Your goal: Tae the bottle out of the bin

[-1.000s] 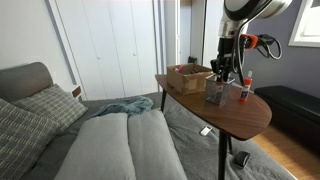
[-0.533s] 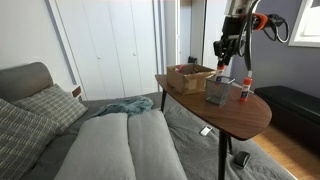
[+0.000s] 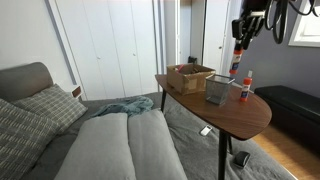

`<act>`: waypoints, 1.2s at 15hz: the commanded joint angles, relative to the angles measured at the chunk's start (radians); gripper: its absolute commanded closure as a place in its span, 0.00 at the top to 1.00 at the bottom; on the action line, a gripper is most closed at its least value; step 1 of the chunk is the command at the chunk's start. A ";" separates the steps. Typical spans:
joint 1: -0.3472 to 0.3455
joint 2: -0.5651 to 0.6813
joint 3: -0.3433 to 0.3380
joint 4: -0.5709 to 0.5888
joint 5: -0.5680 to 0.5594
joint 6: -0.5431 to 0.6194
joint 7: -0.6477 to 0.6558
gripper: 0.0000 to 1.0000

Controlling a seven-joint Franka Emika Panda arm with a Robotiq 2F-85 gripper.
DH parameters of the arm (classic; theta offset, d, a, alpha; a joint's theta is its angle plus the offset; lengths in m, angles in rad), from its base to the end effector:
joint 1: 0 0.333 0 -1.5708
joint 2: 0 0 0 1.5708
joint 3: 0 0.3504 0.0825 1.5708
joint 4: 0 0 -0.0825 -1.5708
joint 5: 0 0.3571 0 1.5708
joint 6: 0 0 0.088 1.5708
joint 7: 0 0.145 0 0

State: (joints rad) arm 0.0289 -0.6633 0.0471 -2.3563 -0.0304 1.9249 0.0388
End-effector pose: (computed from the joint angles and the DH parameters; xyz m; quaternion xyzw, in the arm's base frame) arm 0.3319 0.0258 0.5772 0.9927 0.0188 0.1167 0.0231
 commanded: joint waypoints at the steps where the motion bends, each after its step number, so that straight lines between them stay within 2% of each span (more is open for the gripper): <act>1: 0.004 -0.047 -0.028 -0.002 0.013 -0.089 -0.039 0.08; 4: 0.021 -0.052 -0.040 -0.025 0.041 -0.146 -0.064 0.08; 7: 0.053 -0.057 -0.051 -0.076 0.085 -0.149 -0.126 0.08; 12: 0.106 -0.063 -0.049 -0.204 0.113 -0.087 -0.250 0.08; 18: 0.117 -0.059 -0.029 -0.299 0.105 0.058 -0.239 0.08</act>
State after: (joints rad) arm 0.1391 -0.6952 0.0094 -2.6040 0.0607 1.9124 -0.2058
